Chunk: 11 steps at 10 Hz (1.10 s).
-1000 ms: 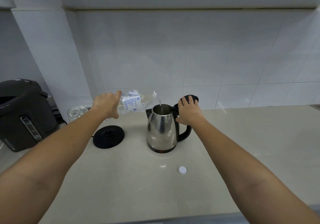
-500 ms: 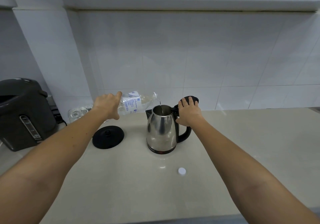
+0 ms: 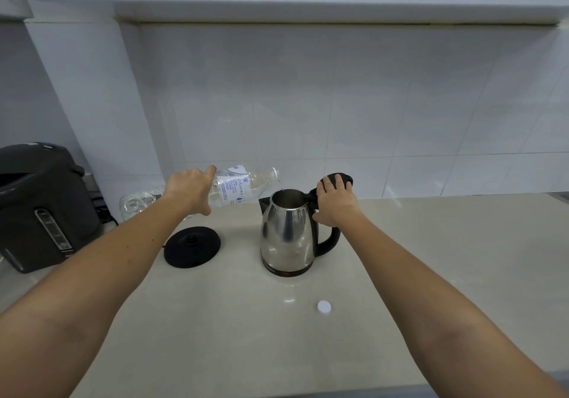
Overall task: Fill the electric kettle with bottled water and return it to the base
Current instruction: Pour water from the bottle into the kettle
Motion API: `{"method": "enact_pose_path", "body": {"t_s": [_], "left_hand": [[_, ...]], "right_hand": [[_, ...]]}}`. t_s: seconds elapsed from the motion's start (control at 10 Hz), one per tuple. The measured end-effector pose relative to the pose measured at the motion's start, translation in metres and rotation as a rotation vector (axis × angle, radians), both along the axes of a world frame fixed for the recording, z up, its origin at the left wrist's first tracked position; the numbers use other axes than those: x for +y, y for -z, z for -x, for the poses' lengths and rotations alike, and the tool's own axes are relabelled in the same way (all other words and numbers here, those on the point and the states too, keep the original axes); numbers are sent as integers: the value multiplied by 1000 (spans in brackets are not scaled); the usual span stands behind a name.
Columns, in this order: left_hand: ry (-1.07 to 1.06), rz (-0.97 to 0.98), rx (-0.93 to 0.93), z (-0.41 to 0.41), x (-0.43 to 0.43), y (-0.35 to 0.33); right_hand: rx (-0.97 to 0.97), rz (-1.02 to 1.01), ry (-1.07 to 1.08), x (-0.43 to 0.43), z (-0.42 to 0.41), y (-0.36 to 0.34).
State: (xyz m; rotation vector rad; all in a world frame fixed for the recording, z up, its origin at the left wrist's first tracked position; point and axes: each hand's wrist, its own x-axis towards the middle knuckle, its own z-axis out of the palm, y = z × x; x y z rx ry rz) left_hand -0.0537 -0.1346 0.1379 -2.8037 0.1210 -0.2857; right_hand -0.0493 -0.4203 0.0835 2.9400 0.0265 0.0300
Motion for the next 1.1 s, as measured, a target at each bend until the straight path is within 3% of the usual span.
{"method": "enact_pose_path", "body": {"t_s": [0.6,0.7,0.9,1.1], "left_hand": [[11,11,12,1,-3,1],[16,83,30,0,-4,5],[40,529,30,3,-8,28],[16,1333,-3,16,-19,86]], "right_hand": [[3,-8,-6,0,0,-1],[4,5,-8,0,0,-1],[0,13,-14,0,0,0],[-9,7,-21,-2,1,2]]}}
